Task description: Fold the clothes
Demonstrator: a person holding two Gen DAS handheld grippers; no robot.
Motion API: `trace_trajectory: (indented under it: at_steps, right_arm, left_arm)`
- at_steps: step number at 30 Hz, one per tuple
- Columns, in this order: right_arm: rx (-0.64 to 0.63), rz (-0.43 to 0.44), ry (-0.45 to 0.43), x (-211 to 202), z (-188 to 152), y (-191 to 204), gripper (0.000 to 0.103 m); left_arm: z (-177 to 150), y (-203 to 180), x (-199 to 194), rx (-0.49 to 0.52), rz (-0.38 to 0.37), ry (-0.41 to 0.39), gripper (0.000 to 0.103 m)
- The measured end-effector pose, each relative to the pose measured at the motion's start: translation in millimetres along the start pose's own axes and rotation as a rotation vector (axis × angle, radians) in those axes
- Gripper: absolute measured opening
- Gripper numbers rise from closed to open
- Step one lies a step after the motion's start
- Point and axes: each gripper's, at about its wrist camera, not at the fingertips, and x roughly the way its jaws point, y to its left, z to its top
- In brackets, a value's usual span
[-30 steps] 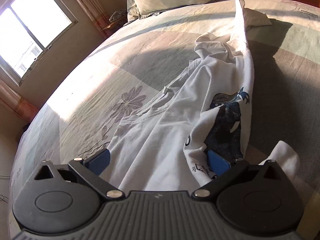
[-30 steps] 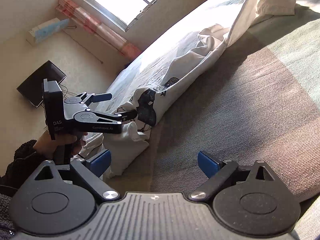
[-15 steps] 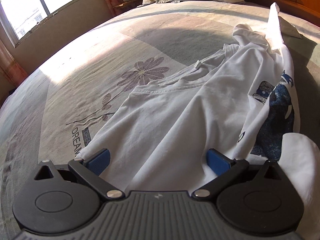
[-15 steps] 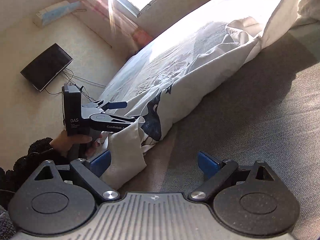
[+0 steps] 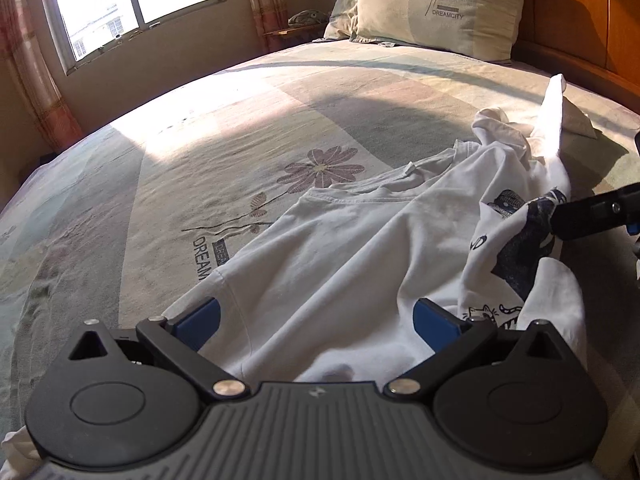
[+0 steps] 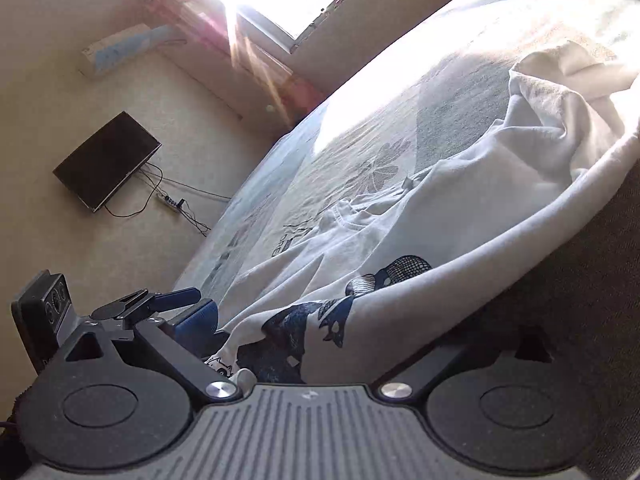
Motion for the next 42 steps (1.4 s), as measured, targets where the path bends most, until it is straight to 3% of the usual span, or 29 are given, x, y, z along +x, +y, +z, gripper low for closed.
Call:
trace_trajectory:
  at_steps: [8,12,15,19,29,42]
  right_arm:
    - [0.072,0.189,-0.006,-35,-21,20,0.102]
    - [0.122,0.274,-0.142,-80,-1,20,0.102]
    - [0.089,0.266,-0.212,-114,16,25,0.102]
    - [0.068,0.2,-0.267,-151,25,24,0.102]
    - [-0.018,-0.188,-0.142,-161,-28,28,0.102]
    - [-0.453,-0.393,0.098,-79,-23,29,0.099]
  left_arm:
    - [-10,0,-32,-0.077,0.02,-0.008,0.102]
    - [-12,-7,-50,-0.07,0.025,-0.026,0.102]
    - [-13,-12,-59,-0.069,0.018,-0.034,0.102]
    - [-14,-23,-66,-0.069,-0.014,-0.033,0.102]
    - [-24,-52,-76,-0.012,-0.056,-0.013,0.102]
    - [-34,-53,-79,-0.018,-0.055,0.029,0.102]
